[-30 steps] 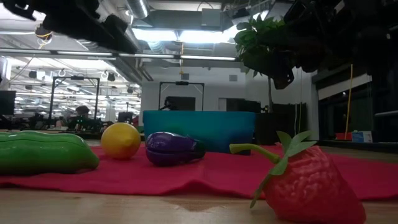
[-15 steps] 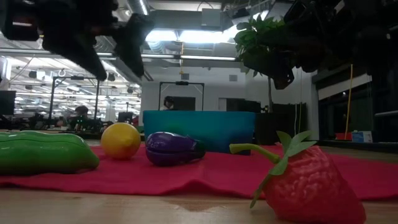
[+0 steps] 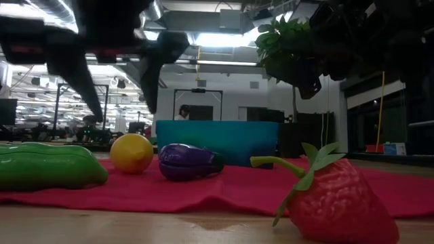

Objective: Pick and placing Produce into tupperware
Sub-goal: Put the yellow lemon into the blue bin

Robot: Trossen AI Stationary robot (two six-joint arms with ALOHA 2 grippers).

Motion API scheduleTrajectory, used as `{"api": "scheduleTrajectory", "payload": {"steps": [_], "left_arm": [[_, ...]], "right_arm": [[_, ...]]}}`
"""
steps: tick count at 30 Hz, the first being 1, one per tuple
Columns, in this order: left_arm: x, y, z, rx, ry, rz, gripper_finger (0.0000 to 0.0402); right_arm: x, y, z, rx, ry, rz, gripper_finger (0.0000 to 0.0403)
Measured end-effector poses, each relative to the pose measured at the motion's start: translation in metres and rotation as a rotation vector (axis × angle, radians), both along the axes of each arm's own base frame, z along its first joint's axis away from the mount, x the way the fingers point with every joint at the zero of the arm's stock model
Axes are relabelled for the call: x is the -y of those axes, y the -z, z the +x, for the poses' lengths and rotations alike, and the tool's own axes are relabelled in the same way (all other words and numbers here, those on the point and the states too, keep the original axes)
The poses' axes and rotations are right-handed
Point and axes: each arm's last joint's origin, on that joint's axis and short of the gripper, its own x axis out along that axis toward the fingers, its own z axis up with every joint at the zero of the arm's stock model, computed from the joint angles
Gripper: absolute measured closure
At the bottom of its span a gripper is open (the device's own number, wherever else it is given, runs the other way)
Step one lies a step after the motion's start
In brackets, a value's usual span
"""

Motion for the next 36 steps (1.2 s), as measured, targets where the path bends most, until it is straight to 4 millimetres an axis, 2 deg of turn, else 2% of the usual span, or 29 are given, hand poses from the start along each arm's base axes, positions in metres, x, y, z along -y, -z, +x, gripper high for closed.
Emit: {"api": "scheduleTrajectory", "payload": {"steps": [18, 36], "left_arm": [[-0.002, 0.028, 0.009, -0.097, 0.056, 0.02, 0.0154], [-0.012, 0.039, 0.018, -0.131, 0.041, -0.078, 0.0154]], "right_arm": [[0.0, 0.002, 0.0, -0.024, 0.003, 0.02, 0.0136], [0.0, 0.004, 0.0, -0.04, 0.002, 0.012, 0.0136]]}}
